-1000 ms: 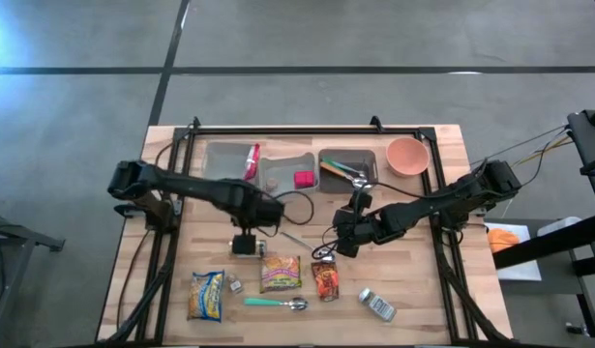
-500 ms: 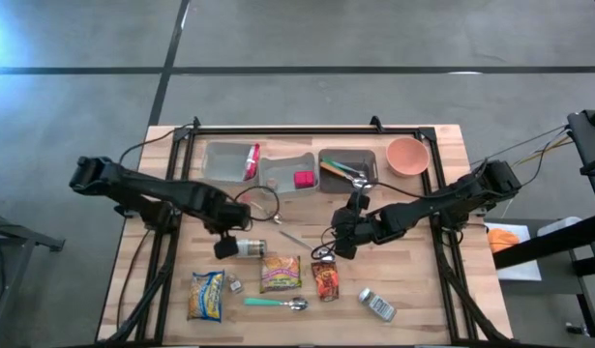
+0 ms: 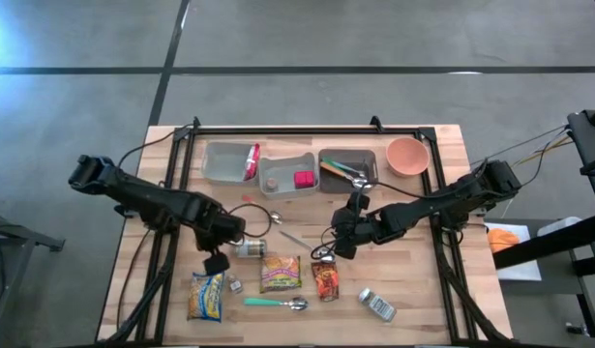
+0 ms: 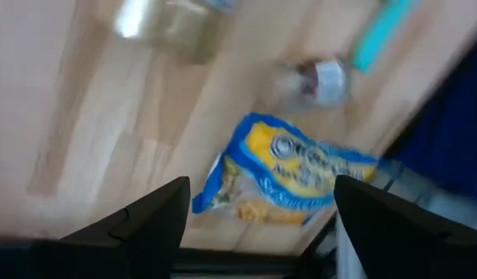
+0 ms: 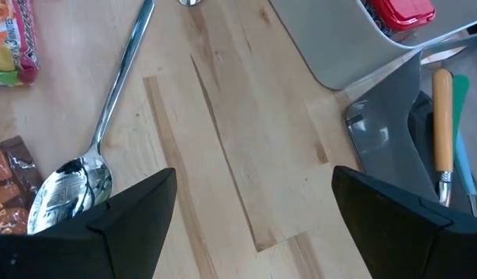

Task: Pick & Place Food Item
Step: Put the blue noodle pack into the left gray bin

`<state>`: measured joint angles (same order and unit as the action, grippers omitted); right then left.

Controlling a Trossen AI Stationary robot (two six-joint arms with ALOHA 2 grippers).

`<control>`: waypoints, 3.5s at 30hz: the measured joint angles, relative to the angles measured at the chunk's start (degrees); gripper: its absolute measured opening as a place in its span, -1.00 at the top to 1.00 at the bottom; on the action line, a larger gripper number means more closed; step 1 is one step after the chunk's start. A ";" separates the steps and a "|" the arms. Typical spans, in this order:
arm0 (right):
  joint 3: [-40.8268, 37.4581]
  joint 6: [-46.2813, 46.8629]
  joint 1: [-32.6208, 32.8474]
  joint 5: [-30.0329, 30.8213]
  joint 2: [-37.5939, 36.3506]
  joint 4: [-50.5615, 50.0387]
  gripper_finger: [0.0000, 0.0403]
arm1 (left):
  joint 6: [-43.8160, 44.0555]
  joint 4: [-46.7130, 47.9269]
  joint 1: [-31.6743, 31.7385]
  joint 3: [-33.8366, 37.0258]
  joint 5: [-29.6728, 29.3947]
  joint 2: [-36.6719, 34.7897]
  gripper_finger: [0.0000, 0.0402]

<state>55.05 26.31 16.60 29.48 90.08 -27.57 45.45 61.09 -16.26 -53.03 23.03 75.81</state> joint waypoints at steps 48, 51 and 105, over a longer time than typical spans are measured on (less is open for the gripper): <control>-1.29 -1.45 0.02 -3.02 0.00 0.06 -0.70 | 54.86 -12.86 -7.31 6.99 -0.47 10.64 -0.52; -1.29 -1.45 0.04 -3.02 0.00 0.05 -0.70 | 53.97 -12.88 -7.31 6.99 -0.46 10.64 -0.34; -1.33 -1.45 0.03 -3.00 0.00 0.00 -0.70 | 40.00 11.32 -7.33 -7.63 -6.05 11.39 1.00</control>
<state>53.71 24.86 16.63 26.48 90.08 -27.57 85.45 72.42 -23.59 -60.66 16.98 87.20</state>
